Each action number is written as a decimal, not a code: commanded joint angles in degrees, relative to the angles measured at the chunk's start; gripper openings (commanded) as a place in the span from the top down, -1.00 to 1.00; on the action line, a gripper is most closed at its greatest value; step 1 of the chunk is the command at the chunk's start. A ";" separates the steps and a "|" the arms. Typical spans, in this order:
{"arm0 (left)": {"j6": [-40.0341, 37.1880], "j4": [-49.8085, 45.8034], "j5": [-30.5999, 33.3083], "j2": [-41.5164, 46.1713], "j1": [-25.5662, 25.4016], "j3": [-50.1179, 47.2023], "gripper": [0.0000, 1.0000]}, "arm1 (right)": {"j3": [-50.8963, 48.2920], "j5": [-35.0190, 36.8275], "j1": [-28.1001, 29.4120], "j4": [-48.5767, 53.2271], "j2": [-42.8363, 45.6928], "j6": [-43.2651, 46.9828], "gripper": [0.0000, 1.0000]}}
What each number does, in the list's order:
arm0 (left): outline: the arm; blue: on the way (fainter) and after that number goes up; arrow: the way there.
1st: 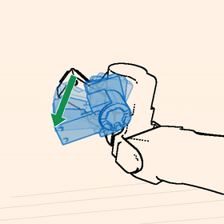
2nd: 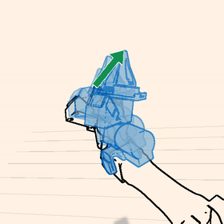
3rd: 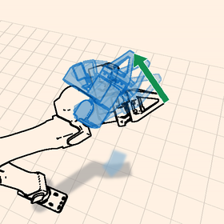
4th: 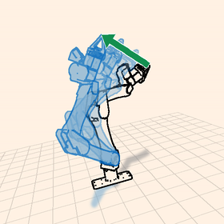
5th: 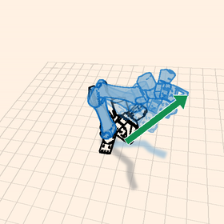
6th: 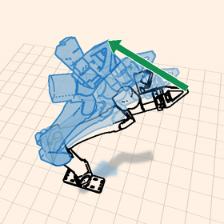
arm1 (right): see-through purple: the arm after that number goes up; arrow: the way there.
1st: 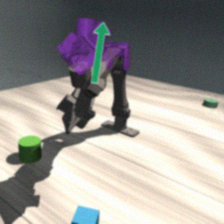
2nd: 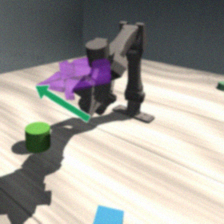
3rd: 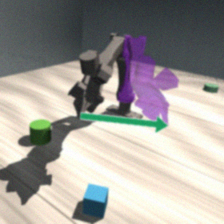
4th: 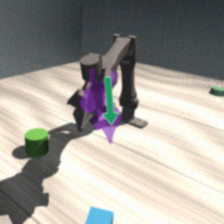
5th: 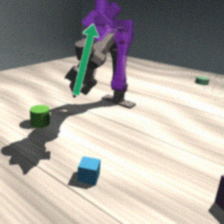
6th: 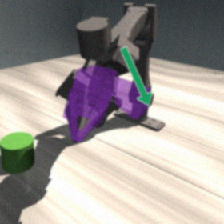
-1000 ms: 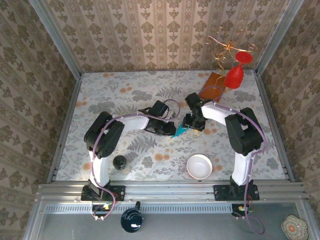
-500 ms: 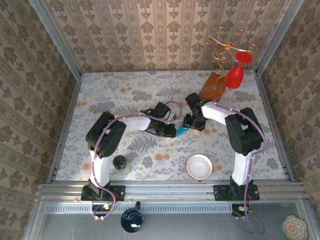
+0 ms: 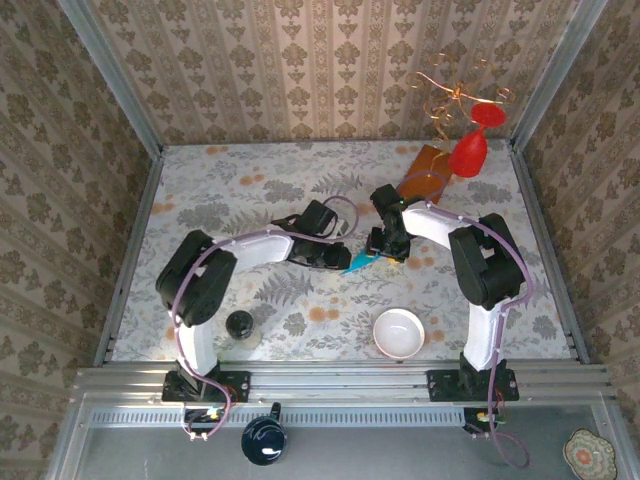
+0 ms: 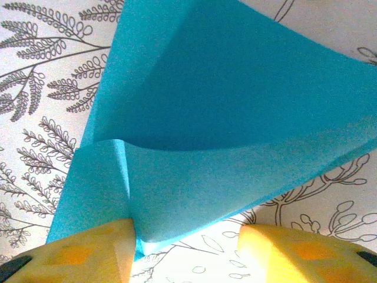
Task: Fold a paper plane with a square sheet of paper (pick it up from the middle)
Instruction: Fold the wing for the fifth time at the center of the table.
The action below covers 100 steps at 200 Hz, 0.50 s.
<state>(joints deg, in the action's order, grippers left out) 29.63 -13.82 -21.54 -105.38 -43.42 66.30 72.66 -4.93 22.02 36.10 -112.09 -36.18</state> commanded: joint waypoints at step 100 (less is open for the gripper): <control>4.56 6.35 -8.23 -5.03 -1.22 3.30 0.90 | -3.97 0.02 -1.01 -7.44 -7.10 0.24 -0.11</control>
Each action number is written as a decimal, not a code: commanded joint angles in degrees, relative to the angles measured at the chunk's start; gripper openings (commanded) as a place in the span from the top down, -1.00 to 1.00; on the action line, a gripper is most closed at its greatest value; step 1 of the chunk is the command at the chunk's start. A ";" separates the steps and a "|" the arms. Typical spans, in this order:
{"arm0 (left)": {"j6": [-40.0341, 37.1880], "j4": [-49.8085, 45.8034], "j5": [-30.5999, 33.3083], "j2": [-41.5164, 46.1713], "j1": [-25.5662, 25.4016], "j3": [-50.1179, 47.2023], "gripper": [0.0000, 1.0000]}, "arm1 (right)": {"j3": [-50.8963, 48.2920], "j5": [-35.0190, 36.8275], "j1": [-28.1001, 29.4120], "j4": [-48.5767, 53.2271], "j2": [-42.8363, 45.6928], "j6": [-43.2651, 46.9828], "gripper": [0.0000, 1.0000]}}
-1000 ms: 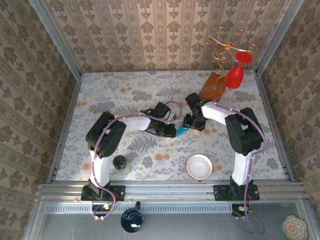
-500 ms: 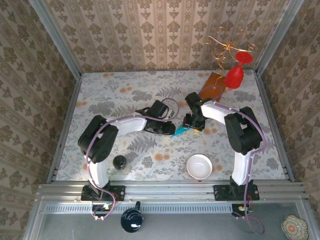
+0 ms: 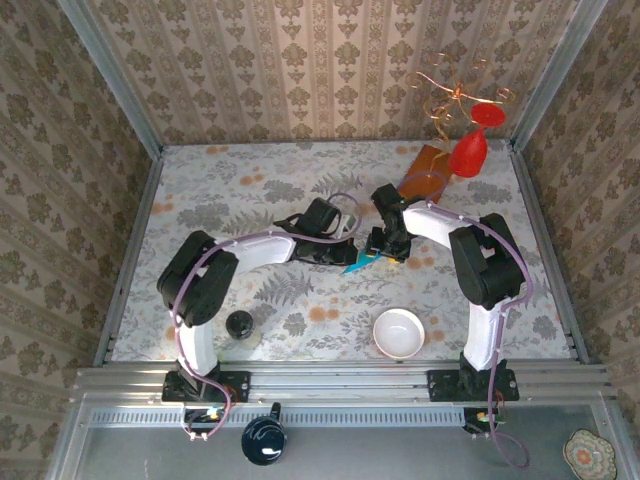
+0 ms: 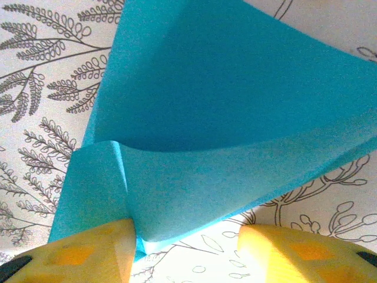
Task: Fold a paper plane with a square sheet of paper (pick it up from the middle)
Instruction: Fold the wing for the fifth time at the center of the table.
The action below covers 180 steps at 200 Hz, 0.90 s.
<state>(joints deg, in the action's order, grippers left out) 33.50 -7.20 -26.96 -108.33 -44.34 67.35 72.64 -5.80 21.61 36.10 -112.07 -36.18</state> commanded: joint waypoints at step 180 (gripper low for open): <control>-1.24 -6.77 1.78 -7.88 -0.09 6.21 0.93 | -4.15 0.79 -0.78 -7.58 -7.23 0.23 -0.10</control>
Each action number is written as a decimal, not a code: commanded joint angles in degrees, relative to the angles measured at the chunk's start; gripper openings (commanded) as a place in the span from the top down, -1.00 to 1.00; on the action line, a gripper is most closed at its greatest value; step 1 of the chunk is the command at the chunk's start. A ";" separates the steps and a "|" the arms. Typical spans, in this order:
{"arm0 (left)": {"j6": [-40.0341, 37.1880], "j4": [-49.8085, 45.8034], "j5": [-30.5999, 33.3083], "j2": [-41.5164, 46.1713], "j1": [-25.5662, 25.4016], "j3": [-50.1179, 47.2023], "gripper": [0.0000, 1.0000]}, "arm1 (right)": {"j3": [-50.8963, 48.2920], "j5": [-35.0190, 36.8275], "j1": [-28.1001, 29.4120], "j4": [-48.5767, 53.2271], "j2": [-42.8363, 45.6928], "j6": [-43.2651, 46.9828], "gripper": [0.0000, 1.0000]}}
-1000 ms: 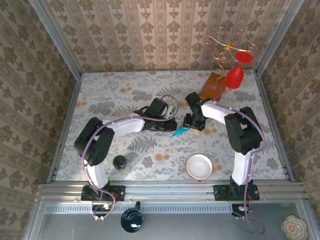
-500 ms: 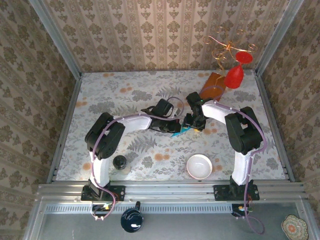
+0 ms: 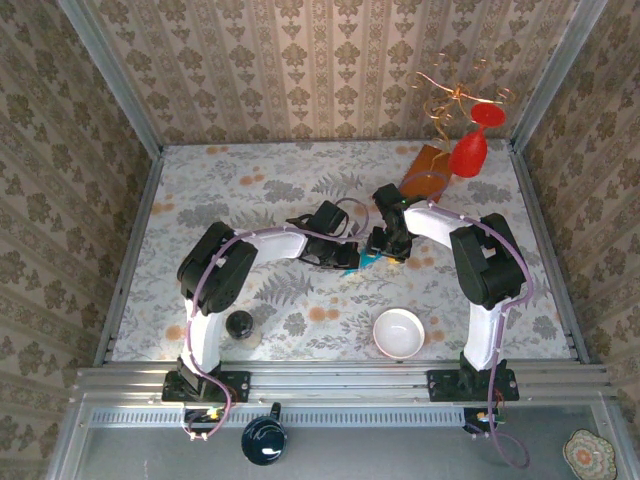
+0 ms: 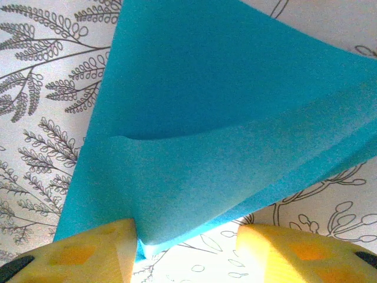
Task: Fold a paper plane with a square sheet of paper (pick it up from the middle)
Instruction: Fold the wing for the fifth time at the center of the table.
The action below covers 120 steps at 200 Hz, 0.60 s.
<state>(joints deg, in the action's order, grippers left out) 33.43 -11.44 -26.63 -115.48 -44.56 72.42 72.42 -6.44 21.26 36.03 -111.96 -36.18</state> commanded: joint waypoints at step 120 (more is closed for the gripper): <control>0.03 -4.29 3.26 -2.03 0.79 1.36 0.96 | -3.62 3.49 -0.43 -6.61 -9.24 0.06 0.00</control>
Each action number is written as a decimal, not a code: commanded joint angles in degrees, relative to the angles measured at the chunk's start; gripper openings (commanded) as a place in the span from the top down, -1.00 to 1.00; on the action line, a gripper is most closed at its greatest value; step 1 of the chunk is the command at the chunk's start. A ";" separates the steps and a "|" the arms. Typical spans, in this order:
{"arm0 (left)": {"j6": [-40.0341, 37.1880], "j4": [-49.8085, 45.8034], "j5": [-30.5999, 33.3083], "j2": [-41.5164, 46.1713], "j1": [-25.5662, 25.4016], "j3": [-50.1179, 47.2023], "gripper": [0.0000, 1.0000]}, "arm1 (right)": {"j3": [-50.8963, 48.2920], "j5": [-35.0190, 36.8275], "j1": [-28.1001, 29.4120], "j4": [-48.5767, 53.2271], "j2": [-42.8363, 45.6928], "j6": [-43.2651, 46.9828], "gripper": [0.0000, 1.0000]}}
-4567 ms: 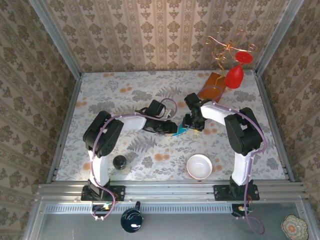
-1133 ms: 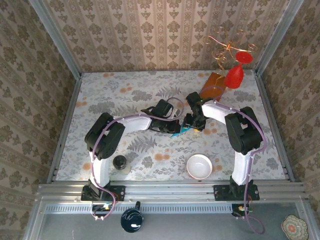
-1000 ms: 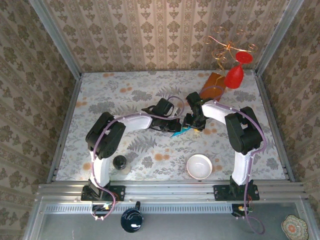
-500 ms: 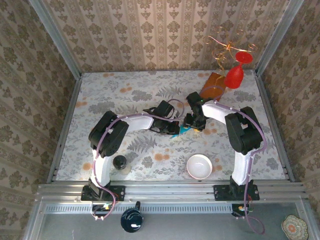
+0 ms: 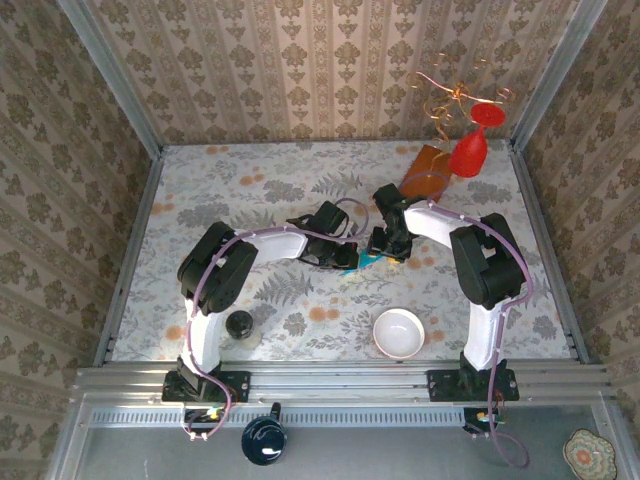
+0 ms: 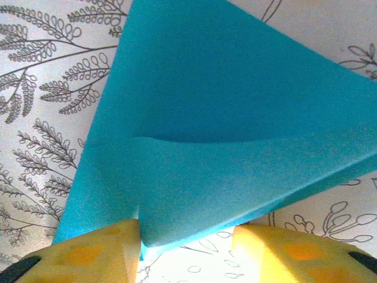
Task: Fold a paper plane with a square sheet of paper (pick it up from the middle)
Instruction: Fold the wing for the fifth time at the center of the table.
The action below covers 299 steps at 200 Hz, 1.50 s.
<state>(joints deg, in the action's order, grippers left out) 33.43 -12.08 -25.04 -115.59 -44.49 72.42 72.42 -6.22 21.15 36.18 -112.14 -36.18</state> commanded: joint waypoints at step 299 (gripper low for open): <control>0.30 -7.00 1.72 -2.62 0.72 1.49 1.00 | -9.46 -8.59 -2.96 -18.70 6.45 -1.16 0.50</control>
<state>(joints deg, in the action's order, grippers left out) 33.45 -14.63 -25.06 -117.05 -44.16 74.41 64.23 -17.91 18.98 16.84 -105.08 -36.40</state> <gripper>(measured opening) 0.065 0.255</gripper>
